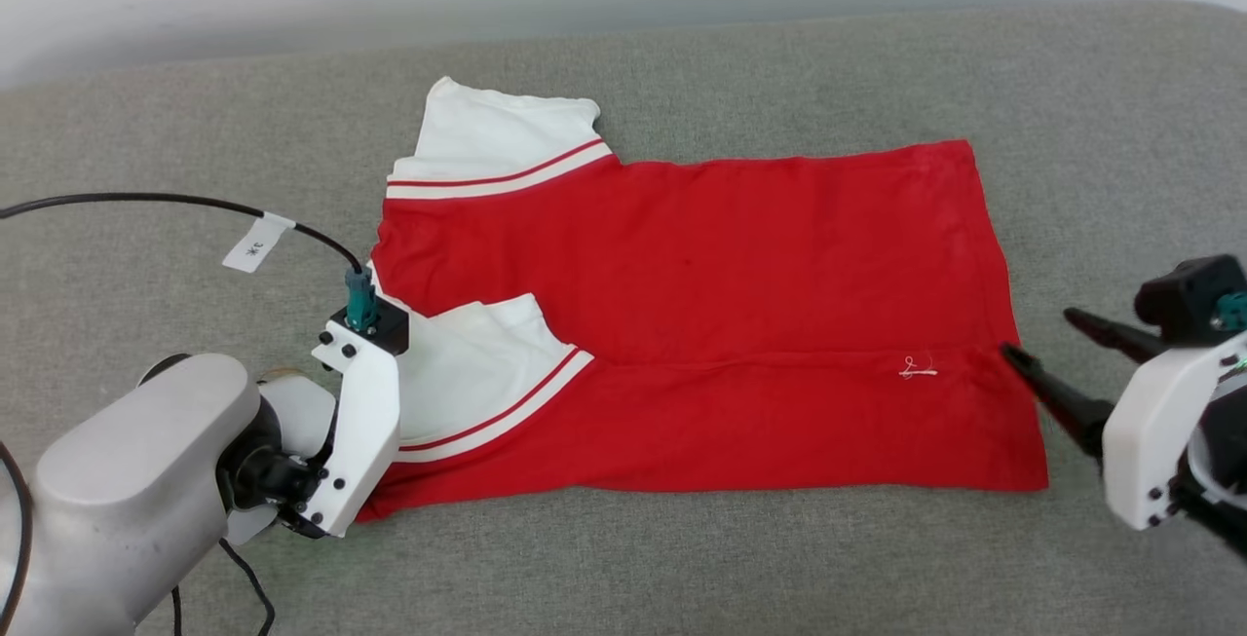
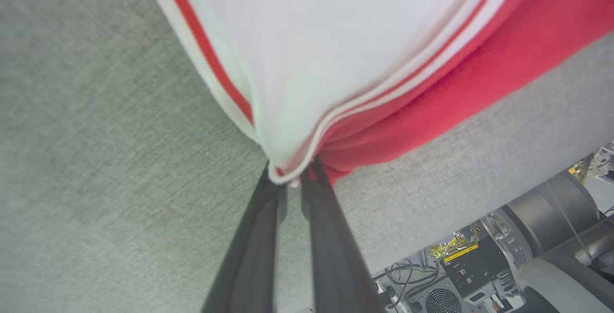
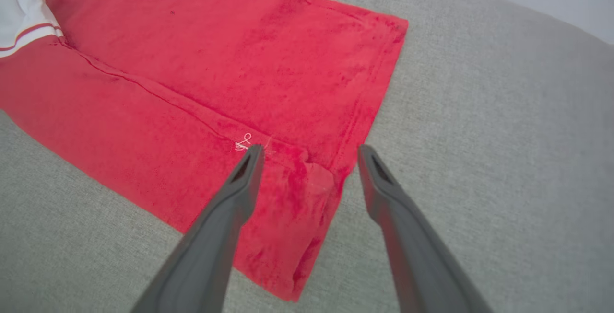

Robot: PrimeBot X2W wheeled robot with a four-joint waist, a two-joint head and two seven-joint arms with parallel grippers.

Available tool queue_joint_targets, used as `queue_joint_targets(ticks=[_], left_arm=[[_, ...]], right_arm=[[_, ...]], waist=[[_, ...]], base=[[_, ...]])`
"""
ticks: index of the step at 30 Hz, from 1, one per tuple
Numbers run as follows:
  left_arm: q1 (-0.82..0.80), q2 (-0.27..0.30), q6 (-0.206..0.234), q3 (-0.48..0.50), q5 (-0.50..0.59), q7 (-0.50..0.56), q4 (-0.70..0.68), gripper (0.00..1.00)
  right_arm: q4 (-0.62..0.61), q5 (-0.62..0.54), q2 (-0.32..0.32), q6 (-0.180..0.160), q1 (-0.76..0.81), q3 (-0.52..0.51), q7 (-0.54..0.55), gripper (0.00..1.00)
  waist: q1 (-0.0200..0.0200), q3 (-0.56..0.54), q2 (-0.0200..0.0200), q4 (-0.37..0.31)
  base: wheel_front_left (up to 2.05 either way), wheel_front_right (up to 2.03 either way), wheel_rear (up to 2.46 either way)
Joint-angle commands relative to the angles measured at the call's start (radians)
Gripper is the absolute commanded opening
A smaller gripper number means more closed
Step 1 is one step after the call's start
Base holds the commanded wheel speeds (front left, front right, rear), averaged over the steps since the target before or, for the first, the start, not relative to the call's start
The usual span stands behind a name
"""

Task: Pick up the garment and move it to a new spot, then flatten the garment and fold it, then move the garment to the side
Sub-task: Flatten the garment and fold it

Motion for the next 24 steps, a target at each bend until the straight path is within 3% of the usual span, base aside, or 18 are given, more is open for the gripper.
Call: queue_joint_targets(ticks=[1, 9, 14, 19, 24], left_arm=[[0.034, -0.006, -0.006, -0.014, -0.005, -0.009, -0.003, 0.00], [0.004, 0.049, -0.017, -0.006, -0.012, -0.023, -0.101, 0.00], [-0.005, 0.062, -0.016, 0.000, -0.008, -0.027, -0.148, 0.00], [-0.019, 0.055, -0.010, 0.005, 0.004, -0.038, -0.175, 0.00], [-0.033, 0.058, -0.008, 0.007, 0.018, -0.041, -0.190, 0.00]], right_arm=[[-0.012, 0.006, -0.024, -0.001, -0.023, -0.003, 0.018, 1.00], [-0.077, 0.111, -0.189, -0.001, -0.084, 0.021, 0.286, 1.00], [-0.065, 0.173, -0.239, -0.001, -0.100, 0.057, 0.495, 1.00], [-0.006, 0.192, -0.189, -0.001, -0.101, 0.063, 0.571, 1.00], [0.060, 0.187, -0.119, -0.001, -0.104, 0.073, 0.579, 1.00]], waist=[[0.0001, -0.017, 0.0000, 0.006], [0.0001, -0.042, 0.0000, 0.030], [0.0001, -0.026, 0.0000, 0.046], [0.0001, 0.006, 0.0000, 0.064], [0.0001, 0.046, 0.0000, 0.079]], base=[[0.00, 0.00, 0.00], [0.00, 0.00, 0.00], [0.00, 0.00, 0.00], [0.00, 0.00, 0.00], [0.00, 0.00, 0.00]])
